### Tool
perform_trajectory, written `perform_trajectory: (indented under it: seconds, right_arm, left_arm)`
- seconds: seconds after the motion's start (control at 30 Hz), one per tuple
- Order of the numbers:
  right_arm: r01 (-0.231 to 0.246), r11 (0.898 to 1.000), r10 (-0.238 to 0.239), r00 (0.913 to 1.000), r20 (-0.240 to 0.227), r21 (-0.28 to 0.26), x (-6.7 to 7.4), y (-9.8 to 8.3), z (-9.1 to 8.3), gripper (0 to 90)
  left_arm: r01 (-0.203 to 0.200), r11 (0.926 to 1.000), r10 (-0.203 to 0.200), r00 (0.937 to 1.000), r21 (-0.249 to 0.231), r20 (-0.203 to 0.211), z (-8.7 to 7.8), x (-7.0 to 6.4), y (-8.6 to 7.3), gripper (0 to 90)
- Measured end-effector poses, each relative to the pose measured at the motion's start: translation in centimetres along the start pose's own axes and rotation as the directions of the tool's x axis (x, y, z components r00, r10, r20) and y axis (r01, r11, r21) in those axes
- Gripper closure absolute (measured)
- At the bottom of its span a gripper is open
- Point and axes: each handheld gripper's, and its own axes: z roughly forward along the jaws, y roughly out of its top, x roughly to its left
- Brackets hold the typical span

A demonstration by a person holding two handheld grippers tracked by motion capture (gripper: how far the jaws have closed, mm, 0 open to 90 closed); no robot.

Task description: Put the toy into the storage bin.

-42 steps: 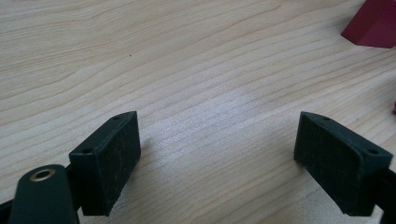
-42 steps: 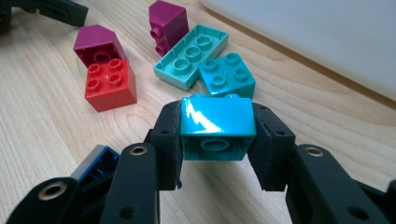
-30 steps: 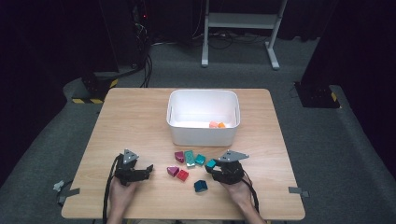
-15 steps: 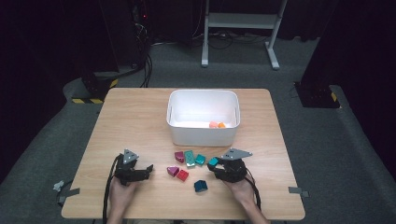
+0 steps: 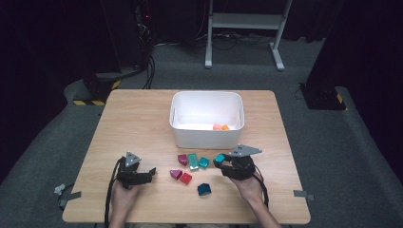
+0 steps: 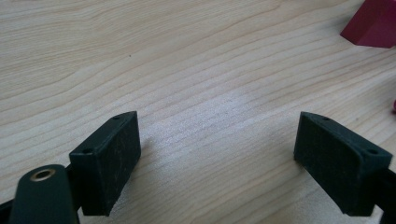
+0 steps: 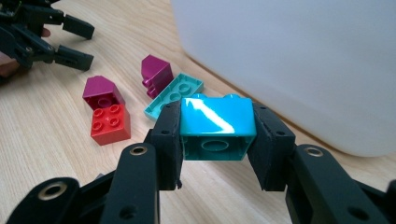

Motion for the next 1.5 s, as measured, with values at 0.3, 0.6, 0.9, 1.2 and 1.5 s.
perform_trajectory:
  seconds: [0.3,0.6,0.9,1.2,1.5]
  right_arm:
    - [0.000,1.000,0.000,1.0000,0.004,-0.011,-1.1,1.3,-1.5,58.8]
    - [-0.017,0.999,0.016,0.9998,-0.011,-0.045,-2.0,2.7,-2.9,58.8]
    - [0.006,0.999,-0.007,0.9999,-0.012,-0.051,-2.0,4.6,-3.4,58.7]
    - [0.027,0.999,-0.028,0.9994,-0.021,-0.047,-1.8,6.5,-3.3,58.8]
    - [0.029,0.998,-0.031,0.9990,-0.033,-0.054,-2.1,8.3,-3.8,58.8]
  left_arm:
    - [-0.001,1.0000,0.001,1.0000,0.000,0.000,0.0,0.0,0.0,14.9]
    - [0.000,1.0000,0.000,1.0000,0.001,-0.001,0.0,0.0,0.0,14.9]
    - [0.001,1.0000,-0.001,1.0000,0.001,-0.001,0.0,0.0,0.0,14.9]
    - [0.001,1.0000,-0.001,1.0000,0.000,0.000,0.0,0.0,0.0,14.9]
    - [0.001,1.0000,-0.001,1.0000,0.000,0.000,0.0,0.0,0.0,14.9]
